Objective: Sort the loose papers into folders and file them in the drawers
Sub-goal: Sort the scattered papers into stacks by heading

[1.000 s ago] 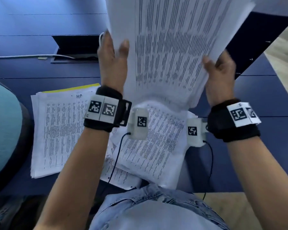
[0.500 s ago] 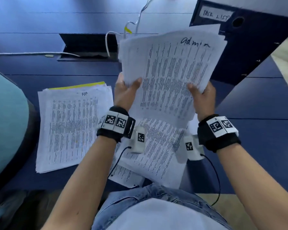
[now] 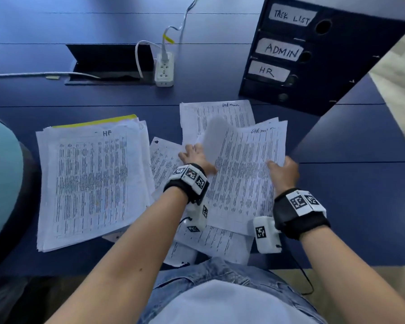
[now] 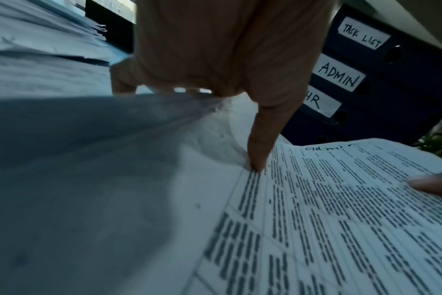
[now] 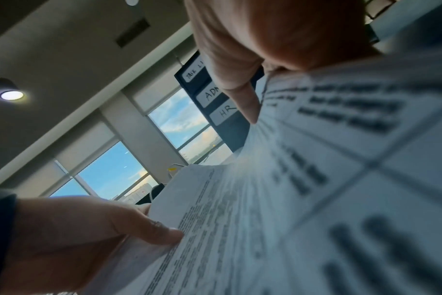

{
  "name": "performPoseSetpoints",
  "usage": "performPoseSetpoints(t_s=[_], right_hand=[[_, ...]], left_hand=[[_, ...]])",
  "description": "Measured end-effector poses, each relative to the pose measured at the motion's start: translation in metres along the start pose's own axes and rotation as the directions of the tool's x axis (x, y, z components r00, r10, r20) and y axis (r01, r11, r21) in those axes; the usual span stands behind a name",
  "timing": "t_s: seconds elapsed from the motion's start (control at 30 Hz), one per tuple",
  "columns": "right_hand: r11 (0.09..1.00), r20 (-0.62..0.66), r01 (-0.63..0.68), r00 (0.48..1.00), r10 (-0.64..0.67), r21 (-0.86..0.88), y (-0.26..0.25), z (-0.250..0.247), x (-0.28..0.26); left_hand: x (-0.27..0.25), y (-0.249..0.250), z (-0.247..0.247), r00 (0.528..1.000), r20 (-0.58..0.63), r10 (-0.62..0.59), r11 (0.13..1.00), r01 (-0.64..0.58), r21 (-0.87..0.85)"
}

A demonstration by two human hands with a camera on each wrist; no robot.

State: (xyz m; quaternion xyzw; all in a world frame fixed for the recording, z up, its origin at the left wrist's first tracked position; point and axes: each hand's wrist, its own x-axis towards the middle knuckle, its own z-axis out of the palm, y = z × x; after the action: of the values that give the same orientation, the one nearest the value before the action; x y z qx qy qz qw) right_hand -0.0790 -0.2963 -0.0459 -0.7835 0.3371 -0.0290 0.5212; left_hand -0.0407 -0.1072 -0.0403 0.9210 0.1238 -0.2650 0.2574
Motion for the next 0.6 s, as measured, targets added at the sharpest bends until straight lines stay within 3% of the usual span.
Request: performPoseSetpoints(t_s=[0.23, 0.37, 0.43, 0.5, 0.6], right_hand=[[0.997, -0.011, -0.014, 1.0, 0.015, 0.075, 0.012, 0.007, -0.007], [0.998, -0.03, 0.058, 0.998, -0.057, 0.034, 0.008, 0.012, -0.009], [0.996, -0.023, 0.087, 0.996, -0.087, 0.002, 0.005, 0.015, -0.007], [0.993, -0.038, 0.119, 0.992, -0.119, -0.021, -0.001, 0.015, 0.0], [0.995, -0.075, 0.101, 0.992, -0.103, -0.025, -0.016, 0.014, 0.016]], left_hand=[[0.005, -0.009, -0.007, 0.982, -0.104, -0.155, 0.975, 0.136, -0.177], [0.009, -0.008, -0.016, 0.98, -0.073, -0.188, 0.979, 0.181, -0.093], [0.013, -0.011, -0.02, 0.987, 0.011, -0.158, 0.97, 0.157, -0.188], [0.015, -0.013, -0.026, 0.996, 0.065, -0.06, 0.912, 0.081, -0.402], [0.013, -0.012, -0.044, 0.998, -0.016, 0.062, 0.772, -0.058, -0.633]])
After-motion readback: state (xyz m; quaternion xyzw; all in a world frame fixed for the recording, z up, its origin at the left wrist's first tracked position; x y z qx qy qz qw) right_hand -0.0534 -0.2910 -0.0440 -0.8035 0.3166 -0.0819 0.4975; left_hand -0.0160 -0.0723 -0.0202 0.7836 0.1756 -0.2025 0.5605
